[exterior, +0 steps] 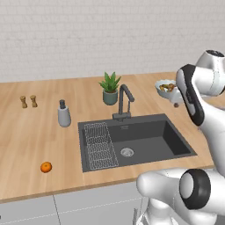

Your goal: Put the colander in the sink, put the tangerine in the colander, and turn on the sink faucet and pour water over the colander.

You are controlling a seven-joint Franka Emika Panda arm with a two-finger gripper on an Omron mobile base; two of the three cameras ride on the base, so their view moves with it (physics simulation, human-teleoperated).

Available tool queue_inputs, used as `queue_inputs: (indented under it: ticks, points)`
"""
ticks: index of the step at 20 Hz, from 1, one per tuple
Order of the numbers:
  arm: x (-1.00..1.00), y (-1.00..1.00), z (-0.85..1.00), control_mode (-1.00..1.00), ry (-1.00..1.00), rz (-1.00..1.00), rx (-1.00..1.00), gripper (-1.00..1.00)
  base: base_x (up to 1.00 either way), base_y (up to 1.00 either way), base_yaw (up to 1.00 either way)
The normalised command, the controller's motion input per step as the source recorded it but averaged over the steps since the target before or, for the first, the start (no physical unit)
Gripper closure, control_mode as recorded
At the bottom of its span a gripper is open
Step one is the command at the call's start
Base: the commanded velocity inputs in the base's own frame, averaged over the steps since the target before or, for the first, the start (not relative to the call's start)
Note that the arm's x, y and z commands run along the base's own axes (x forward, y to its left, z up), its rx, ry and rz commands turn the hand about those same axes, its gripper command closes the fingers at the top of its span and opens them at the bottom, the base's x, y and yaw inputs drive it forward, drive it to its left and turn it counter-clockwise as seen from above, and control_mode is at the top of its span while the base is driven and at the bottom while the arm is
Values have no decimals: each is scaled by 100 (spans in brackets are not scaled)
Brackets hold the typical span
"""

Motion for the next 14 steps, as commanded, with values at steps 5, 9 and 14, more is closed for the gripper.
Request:
queue_inputs:
  ticks: [5, 9, 14]
  points:
    - [-2, -100, -16, -100, 1, 0, 0, -100, 0, 0, 0]
    - [0, -99, -41, -100, 0, 0, 0, -100, 0, 0, 0]
    - [0, -69, -64, -100, -2, 0, -13, -100, 0, 0, 0]
